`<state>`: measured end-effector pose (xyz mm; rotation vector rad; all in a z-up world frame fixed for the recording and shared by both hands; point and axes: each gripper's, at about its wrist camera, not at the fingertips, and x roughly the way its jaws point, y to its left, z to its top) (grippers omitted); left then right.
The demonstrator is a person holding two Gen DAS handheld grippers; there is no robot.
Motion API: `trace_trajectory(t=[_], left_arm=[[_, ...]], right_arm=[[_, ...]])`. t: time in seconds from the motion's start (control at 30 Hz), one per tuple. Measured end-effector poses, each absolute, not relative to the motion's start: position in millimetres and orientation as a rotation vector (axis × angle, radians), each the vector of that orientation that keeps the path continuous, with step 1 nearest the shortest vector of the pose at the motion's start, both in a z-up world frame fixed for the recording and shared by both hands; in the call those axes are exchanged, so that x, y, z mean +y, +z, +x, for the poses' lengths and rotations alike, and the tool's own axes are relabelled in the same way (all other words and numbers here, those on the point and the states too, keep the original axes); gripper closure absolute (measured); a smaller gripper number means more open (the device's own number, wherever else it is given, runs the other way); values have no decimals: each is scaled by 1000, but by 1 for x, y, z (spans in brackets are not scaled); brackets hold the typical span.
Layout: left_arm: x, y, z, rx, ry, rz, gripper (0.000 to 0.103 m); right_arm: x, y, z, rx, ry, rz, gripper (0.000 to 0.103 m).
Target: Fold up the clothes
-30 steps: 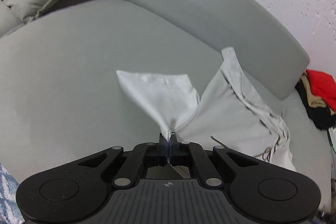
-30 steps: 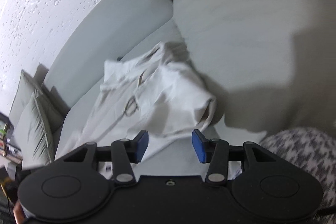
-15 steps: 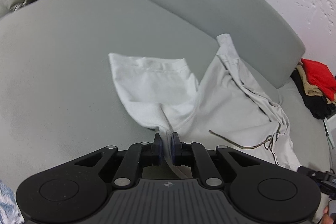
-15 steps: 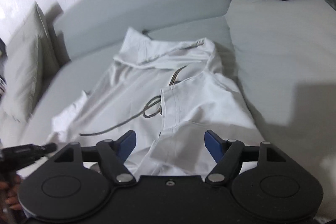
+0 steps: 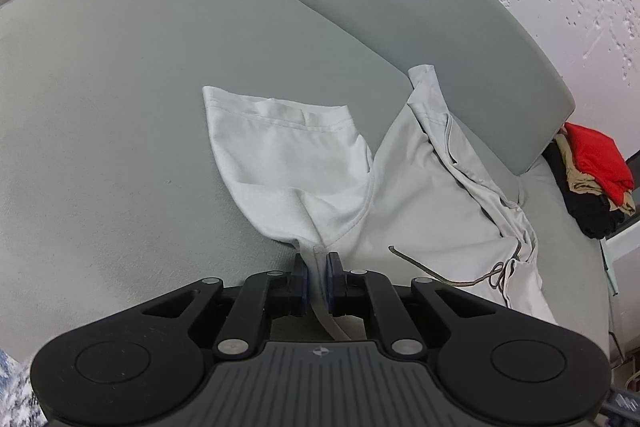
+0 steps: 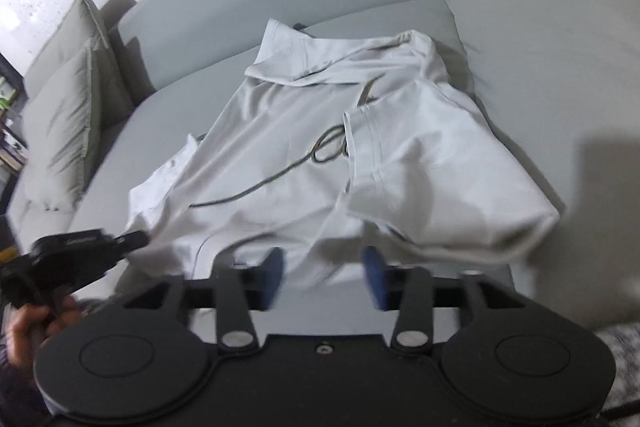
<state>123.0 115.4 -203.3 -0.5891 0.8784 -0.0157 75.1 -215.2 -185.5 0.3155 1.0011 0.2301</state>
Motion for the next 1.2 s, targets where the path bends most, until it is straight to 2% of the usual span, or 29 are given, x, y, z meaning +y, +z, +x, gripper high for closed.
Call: trace_trajectory(t=[0.1,0.13,0.17,0.2,0.43,0.47,0.53,0.6,0.83,0.93,1.0,1.03,1.07,1.1,1.13,1.17,1.2], left_arm=[[116,-204,123,883,-17,-592,97],[116,-203,123,882,-17,-588,97],[115,-203,122,882,-19,-584,97],[115,-203,122,880,-20,-582,97],[115,-202,120,860,-25,-583,97],[115,-202,120,862,-23,-578,97],[114,-201,120,864,-20,-570,97],[115,-201,119,865,-17,-570,97],[114,-203,120,873,-7,-561,97],[113,-203,121,877,-11,-550,97],[113,-204,121,881,-13,-553,97],[114,-204,121,882,-13,-555,97],[113,-204,122,883,-14,-555,97],[113,-204,122,883,-15,-553,97],[113,-204,122,882,-17,-552,97],[113,-204,122,881,-17,-551,97],[112,-204,122,880,-14,-549,97]], right_arm=[[-206,-196,97,1027,123,271,44],[-204,-199,101,1044,79,247,63],[-204,-201,102,1062,55,232,90],[-205,-202,99,1075,51,233,94],[-221,-195,22,1124,123,218,96],[-223,-199,14,1150,141,213,95],[-226,-203,5,1184,189,212,87],[-231,-197,3,1194,224,226,59],[-246,-165,37,974,192,205,57],[-239,-180,70,1004,185,218,49],[-229,-195,85,1033,189,207,34],[-224,-203,89,1052,177,185,34],[-220,-210,90,1066,157,157,39],[-217,-212,90,1064,134,131,57],[-216,-210,89,1048,110,107,68],[-218,-207,88,1036,101,111,99],[-226,-202,88,1027,91,141,100]])
